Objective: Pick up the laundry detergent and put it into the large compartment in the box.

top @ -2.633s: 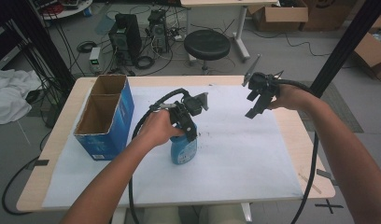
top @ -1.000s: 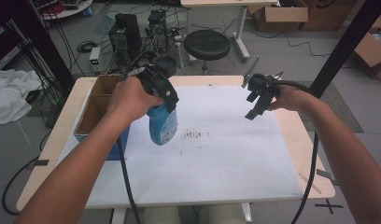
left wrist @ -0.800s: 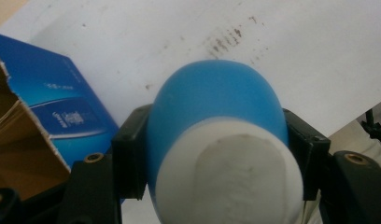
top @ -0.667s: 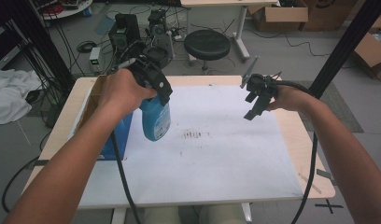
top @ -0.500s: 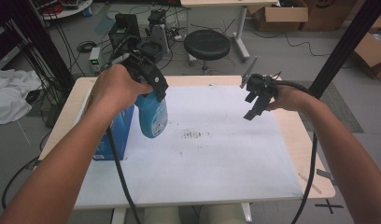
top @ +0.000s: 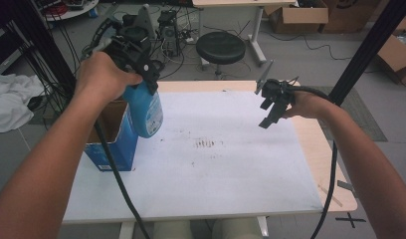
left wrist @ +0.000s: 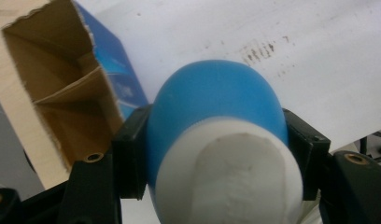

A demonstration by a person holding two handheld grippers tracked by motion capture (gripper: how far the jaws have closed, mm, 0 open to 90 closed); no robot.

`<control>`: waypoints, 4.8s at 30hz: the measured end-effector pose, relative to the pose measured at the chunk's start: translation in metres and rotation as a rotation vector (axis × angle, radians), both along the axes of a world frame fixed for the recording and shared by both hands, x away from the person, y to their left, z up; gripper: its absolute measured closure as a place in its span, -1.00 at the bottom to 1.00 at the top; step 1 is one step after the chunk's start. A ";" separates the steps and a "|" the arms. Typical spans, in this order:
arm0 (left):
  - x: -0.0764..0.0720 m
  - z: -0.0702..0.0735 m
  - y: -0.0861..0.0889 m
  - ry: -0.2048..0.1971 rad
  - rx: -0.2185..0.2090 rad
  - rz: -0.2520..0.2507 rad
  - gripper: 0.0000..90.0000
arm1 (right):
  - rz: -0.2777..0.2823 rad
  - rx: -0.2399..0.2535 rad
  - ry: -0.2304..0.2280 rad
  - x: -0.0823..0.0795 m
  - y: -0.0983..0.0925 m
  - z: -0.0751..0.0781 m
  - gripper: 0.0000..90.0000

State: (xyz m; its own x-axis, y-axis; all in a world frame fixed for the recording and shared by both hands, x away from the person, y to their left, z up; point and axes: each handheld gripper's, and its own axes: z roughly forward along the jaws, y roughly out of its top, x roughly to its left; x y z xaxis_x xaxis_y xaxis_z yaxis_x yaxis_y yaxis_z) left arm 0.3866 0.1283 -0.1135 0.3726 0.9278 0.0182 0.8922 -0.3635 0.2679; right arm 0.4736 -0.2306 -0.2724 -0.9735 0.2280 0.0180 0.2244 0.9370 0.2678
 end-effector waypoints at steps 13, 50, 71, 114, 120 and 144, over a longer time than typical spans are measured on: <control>0.002 0.011 0.046 -0.004 0.009 0.138 -0.16 | -0.004 0.001 0.003 0.000 0.000 0.001 -0.62; 0.018 -0.047 0.119 -0.001 0.017 0.314 -0.16 | -0.018 -0.016 0.015 0.002 -0.002 -0.002 -0.62; 0.025 -0.124 0.121 0.006 0.029 0.297 -0.15 | -0.015 -0.024 0.015 0.002 0.000 -0.004 -0.62; 0.029 -0.170 0.130 0.051 -0.002 0.317 -0.18 | -0.013 -0.044 0.030 0.000 0.001 -0.009 -0.62; 0.027 -0.165 0.132 0.039 -0.024 0.311 -0.25 | -0.014 -0.040 0.029 -0.001 0.002 -0.009 -0.61; 0.015 -0.135 0.140 -0.010 -0.085 0.330 -0.37 | -0.008 -0.044 0.021 -0.006 0.003 -0.005 -0.61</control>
